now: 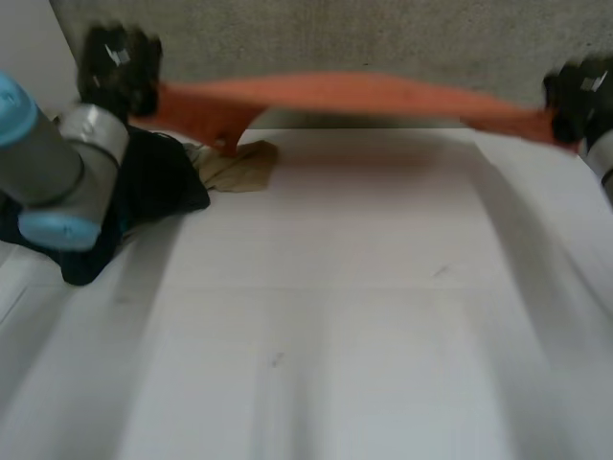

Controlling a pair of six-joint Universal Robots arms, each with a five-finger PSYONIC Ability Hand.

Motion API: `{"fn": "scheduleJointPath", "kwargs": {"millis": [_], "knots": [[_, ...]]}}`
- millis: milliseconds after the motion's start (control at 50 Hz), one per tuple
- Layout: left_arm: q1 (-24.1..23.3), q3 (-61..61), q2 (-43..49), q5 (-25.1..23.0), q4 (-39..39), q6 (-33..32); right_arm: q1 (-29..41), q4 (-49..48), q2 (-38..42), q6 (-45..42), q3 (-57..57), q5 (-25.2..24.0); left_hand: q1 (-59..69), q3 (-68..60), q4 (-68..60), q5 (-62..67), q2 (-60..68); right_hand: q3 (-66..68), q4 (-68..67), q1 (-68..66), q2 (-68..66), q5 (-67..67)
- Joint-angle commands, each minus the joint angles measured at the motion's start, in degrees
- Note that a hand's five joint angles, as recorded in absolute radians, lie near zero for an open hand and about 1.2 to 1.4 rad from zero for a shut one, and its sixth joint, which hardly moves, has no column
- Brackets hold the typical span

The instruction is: Fold the laundry.

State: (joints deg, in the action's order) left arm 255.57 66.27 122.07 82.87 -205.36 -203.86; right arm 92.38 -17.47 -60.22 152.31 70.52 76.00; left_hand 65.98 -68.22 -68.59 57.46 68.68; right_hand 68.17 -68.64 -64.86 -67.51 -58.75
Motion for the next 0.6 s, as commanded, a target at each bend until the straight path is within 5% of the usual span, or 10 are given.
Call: {"fn": "scheduleJointPath", "kwargs": {"millis": [20,180,280,360,440,600], "knots": [[-0.6,12.0,0.9,-2.8,0.9,-5.0,-1.9,6.2,1.8,-3.5,8.9,-2.8,14.0,-11.8,-11.4,12.5,11.3,11.8,-11.4,-15.1,-12.5,-11.3],[-1.2,26.3,-6.4,2.1,14.2,-16.4,-5.3,24.9,-5.2,-22.0,17.7,-1.6,14.0,-11.8,-11.4,12.5,11.3,11.8,-11.4,-15.1,-12.5,-11.3],[-4.5,35.2,-16.6,8.2,35.1,-18.4,-9.6,39.4,-15.0,-37.0,23.5,-2.3,14.0,-11.8,-11.4,12.5,11.3,11.8,-11.4,-15.1,-12.5,-11.3],[-7.2,38.2,-21.3,7.7,47.6,-17.6,-12.0,46.9,-18.7,-44.0,24.8,-2.3,14.0,-11.8,-11.4,12.5,11.3,11.8,-11.4,-15.1,-12.5,-11.3],[-7.5,36.5,-22.9,5.6,50.2,-16.9,-12.8,50.8,-17.3,-45.8,23.6,-2.7,14.0,-11.8,-11.4,12.5,11.3,11.8,-11.4,-15.1,-12.5,-11.3],[-6.4,23.4,-16.9,4.6,41.5,-17.1,-8.9,46.8,-9.4,-37.8,14.7,-1.3,14.0,-11.8,-11.4,12.5,11.3,11.8,-11.4,-15.1,-12.5,-11.3]]}}
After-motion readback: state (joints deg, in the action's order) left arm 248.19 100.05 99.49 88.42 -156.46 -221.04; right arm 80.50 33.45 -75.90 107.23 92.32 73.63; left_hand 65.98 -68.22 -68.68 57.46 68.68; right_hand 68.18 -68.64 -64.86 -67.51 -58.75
